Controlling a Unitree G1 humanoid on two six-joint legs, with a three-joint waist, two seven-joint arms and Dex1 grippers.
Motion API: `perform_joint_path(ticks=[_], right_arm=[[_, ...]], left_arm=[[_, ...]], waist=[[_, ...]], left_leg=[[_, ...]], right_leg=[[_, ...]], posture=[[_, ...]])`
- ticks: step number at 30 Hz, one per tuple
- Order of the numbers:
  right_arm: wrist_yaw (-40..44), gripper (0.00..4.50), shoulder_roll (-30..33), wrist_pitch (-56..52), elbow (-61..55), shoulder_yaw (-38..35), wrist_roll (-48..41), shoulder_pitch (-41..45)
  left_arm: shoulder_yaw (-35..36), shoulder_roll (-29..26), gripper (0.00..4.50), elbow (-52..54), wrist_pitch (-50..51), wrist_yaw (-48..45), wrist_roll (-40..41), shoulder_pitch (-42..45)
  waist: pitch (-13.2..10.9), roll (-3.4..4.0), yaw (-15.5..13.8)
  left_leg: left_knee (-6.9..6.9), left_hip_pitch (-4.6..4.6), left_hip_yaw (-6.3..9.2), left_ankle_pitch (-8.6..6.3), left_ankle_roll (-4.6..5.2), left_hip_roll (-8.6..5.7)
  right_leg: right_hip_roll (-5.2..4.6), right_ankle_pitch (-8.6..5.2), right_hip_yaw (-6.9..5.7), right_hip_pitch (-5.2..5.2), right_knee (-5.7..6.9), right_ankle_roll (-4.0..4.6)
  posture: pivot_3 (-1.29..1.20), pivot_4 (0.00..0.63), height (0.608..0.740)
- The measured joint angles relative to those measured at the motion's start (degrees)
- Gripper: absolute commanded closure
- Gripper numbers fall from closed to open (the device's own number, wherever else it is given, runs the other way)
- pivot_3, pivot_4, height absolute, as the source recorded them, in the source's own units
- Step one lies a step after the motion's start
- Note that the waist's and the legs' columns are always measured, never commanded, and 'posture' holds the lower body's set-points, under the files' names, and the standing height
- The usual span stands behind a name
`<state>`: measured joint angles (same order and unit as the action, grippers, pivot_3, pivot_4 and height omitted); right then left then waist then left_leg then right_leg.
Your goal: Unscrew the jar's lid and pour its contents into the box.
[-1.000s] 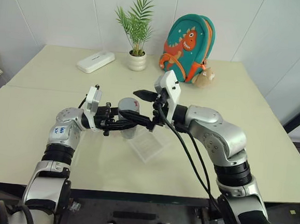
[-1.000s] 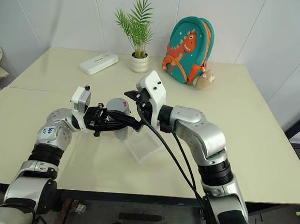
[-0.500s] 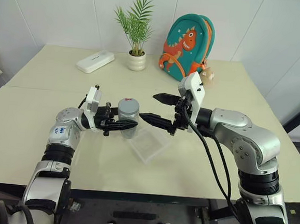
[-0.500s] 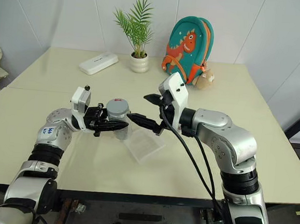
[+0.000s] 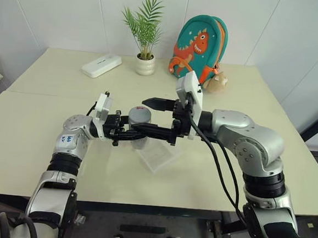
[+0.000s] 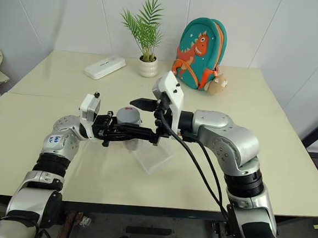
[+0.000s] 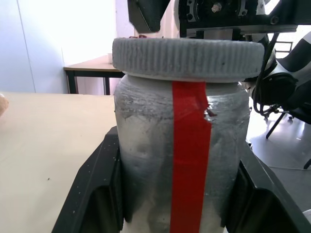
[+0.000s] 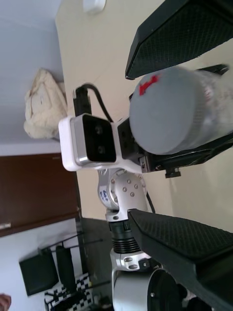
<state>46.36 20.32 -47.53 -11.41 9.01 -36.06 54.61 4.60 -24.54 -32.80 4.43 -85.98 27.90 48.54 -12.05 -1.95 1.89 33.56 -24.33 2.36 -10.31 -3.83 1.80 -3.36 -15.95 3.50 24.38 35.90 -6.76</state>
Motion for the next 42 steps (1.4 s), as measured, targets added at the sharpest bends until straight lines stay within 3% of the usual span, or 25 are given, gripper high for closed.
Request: perform_joint_path(ticks=[9,29,42], right_arm=[[5.11,0.04,-2.32,6.67,8.83,3.48,5.25,2.99],[5.57,0.04,-4.94,8.36,11.2,4.12,9.08,3.83],[4.41,0.04,0.79,3.71,4.41,1.83,7.76,0.62]], left_arm=[[-0.91,0.39,2.49,5.44,1.51,0.01,0.82,-2.25],[-1.02,0.31,2.49,6.9,2.23,0.13,1.09,-2.95],[-0.4,0.3,2.49,4.94,2.33,0.45,1.08,-2.9]], waist=[[0.0,0.0,0.06],[0.0,0.0,0.02],[0.0,0.0,-0.06]], left_leg=[[0.0,0.0,0.0,0.0,0.0,0.0],[0.03,0.0,0.0,0.0,0.0,0.0],[0.05,0.0,0.0,0.0,0.0,0.0]], right_leg=[[0.02,0.0,0.0,0.01,0.04,0.0],[0.02,0.0,0.0,0.01,0.05,-0.01],[0.01,0.0,0.0,0.01,0.05,-0.01]], posture=[[0.0,0.15,0.74],[0.0,0.15,0.74],[0.0,0.15,0.74]])
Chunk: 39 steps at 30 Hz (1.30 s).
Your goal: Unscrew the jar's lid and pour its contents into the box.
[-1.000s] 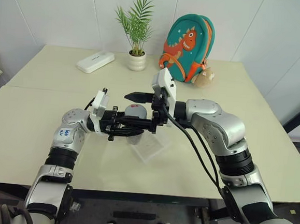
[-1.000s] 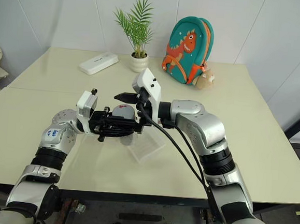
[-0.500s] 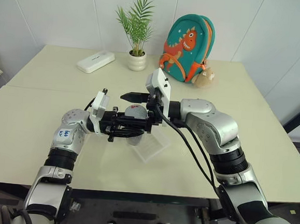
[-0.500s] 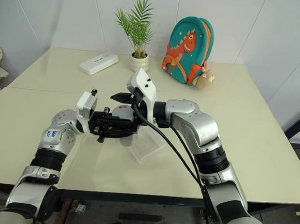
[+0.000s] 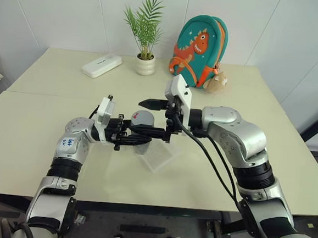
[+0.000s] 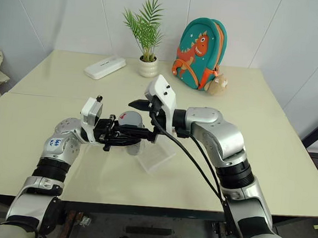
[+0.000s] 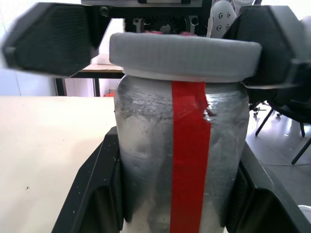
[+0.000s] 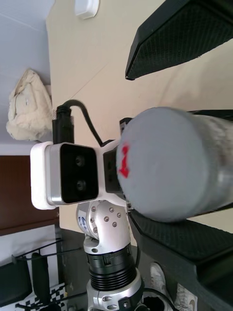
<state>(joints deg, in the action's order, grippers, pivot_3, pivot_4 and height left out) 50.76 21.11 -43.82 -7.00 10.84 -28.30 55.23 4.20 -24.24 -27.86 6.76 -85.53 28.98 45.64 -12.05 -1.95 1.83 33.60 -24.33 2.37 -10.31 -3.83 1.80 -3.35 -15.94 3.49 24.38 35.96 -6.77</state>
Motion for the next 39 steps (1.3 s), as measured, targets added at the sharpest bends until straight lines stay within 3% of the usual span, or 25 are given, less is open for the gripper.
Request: perform_joint_path(ticks=[27,39], right_arm=[[-2.02,0.04,3.18,-6.63,-8.41,-2.27,-4.96,-1.51],[-4.76,0.04,-1.08,-2.23,-3.23,-0.17,-1.42,-0.88]], left_arm=[[0.31,-0.02,2.49,-4.63,-2.07,-0.38,-0.26,1.87],[0.28,-0.03,2.49,-4.93,-2.52,-0.39,-0.68,2.99]], waist=[[0.0,0.0,-0.03],[0.0,0.0,0.02]], left_leg=[[0.01,0.0,0.0,0.0,0.0,0.0],[0.01,0.0,0.0,0.0,0.0,0.0]], right_leg=[[0.0,0.0,0.0,0.0,0.0,0.0],[0.0,0.0,0.0,0.0,0.0,0.0]], posture=[[0.0,0.15,0.74],[0.0,0.15,0.74]])
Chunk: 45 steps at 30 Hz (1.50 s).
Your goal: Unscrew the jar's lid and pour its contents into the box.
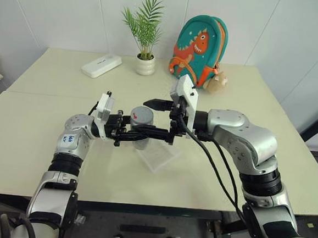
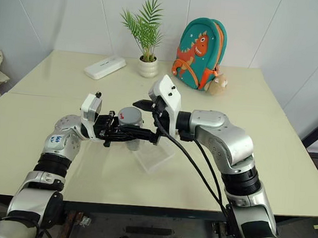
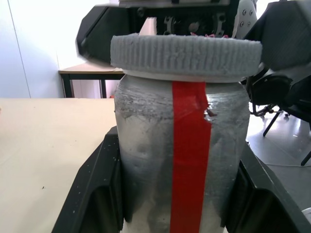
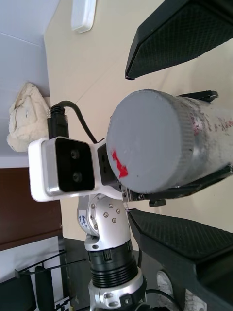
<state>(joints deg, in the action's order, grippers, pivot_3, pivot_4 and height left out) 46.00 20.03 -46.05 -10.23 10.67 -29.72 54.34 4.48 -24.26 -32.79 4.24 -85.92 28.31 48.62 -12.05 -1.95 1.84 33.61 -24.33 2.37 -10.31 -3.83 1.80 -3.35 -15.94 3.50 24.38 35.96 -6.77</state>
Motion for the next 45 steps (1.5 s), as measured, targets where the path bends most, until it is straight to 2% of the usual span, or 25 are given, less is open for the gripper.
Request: perform_joint_path(ticks=[10,22,34,45], right_arm=[[0.8,0.04,-2.62,2.36,2.61,0.54,0.9,1.6],[1.01,0.04,-2.7,2.32,5.74,0.86,3.21,1.67],[2.37,0.04,0.81,-0.53,3.43,-0.3,1.67,1.69],[2.45,0.04,1.03,-2.05,1.1,-1.7,-0.84,1.62]], left_arm=[[-0.04,0.05,2.49,0.02,0.0,0.0,-0.02,0.0],[-0.06,0.05,2.49,0.21,0.0,0.01,-0.04,-0.01],[-0.06,0.06,2.49,0.18,0.0,0.01,-0.41,0.0],[-0.06,0.06,2.49,-0.01,-0.23,0.0,-0.45,0.0]], waist=[[0.0,0.0,0.0],[0.0,0.0,-0.02],[0.0,0.0,0.01],[0.0,0.0,-0.01]], left_leg=[[0.01,0.0,0.0,0.0,0.0,0.0],[0.02,0.0,0.0,0.0,0.0,0.0],[0.02,0.0,0.0,0.0,0.0,0.0],[0.03,0.0,0.0,0.0,0.0,0.0]], right_leg=[[0.0,0.0,0.0,0.0,0.02,-0.01],[0.0,0.01,0.0,0.0,0.02,-0.01],[0.0,0.01,0.0,0.0,0.02,-0.01],[0.0,0.01,0.0,0.0,0.02,-0.01]], posture=[[0.0,0.15,0.74],[0.0,0.15,0.74],[0.0,0.15,0.74],[0.0,0.15,0.74]])
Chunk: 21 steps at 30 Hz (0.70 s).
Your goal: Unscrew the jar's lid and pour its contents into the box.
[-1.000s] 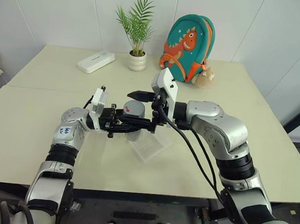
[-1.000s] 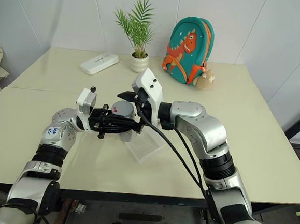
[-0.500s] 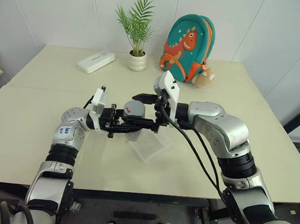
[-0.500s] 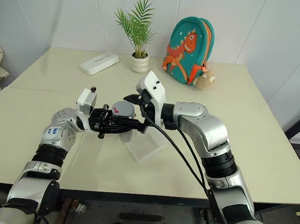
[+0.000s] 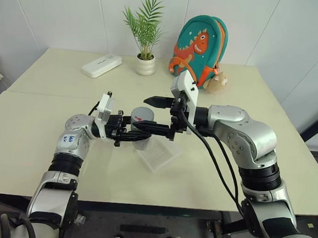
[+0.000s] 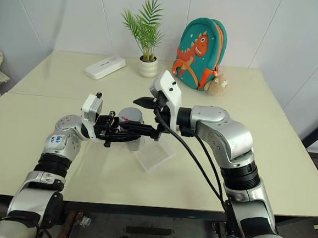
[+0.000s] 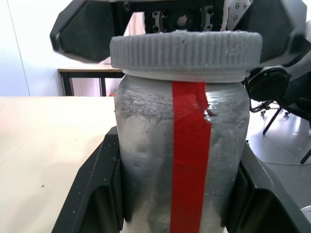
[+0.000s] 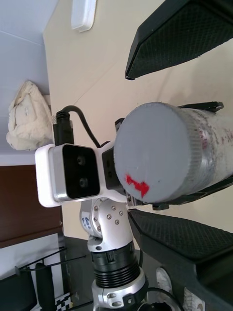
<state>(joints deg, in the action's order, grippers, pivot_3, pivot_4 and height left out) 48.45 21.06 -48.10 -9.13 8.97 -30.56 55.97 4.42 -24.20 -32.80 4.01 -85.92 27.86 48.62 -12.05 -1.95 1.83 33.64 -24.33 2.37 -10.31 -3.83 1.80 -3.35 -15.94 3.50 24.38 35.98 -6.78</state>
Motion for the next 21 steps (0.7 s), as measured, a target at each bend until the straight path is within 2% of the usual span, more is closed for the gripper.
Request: perform_joint_path(ticks=[7,10,15,21], right_arm=[[0.89,0.04,0.48,-0.57,-0.8,0.02,-0.38,-0.06],[0.91,0.59,0.63,-0.57,-0.8,0.08,-0.33,-0.06],[0.86,2.13,1.07,-0.01,-0.79,0.28,0.3,-0.06],[0.89,2.13,1.08,0.89,-0.76,0.91,0.48,-0.06]], left_arm=[[0.0,0.0,2.49,-1.28,-0.58,0.0,-0.14,0.0],[0.0,0.0,2.49,-1.58,-1.0,0.0,-0.2,0.01],[-0.03,-0.02,2.49,-1.83,-1.2,0.0,-0.59,0.05],[-0.03,-0.02,2.49,-1.89,-1.2,0.0,-1.09,0.05]], waist=[[0.0,0.0,-0.02],[0.0,0.0,0.0],[0.0,0.0,-0.04],[0.0,0.0,0.0]], left_leg=[[0.0,0.0,0.0,0.0,0.0,0.0],[0.0,0.0,0.0,0.0,0.0,0.0],[0.0,0.0,0.0,0.0,0.0,0.0],[0.0,0.0,0.0,0.0,0.0,0.0]], right_leg=[[0.0,0.0,0.0,0.0,0.0,0.0],[0.0,0.0,0.0,0.0,0.0,0.0],[0.0,0.0,0.0,0.0,-0.01,0.0],[0.0,0.0,0.0,0.0,0.0,0.0]], posture=[[0.0,0.15,0.74],[0.0,0.15,0.74],[0.0,0.15,0.74],[0.0,0.15,0.74]])
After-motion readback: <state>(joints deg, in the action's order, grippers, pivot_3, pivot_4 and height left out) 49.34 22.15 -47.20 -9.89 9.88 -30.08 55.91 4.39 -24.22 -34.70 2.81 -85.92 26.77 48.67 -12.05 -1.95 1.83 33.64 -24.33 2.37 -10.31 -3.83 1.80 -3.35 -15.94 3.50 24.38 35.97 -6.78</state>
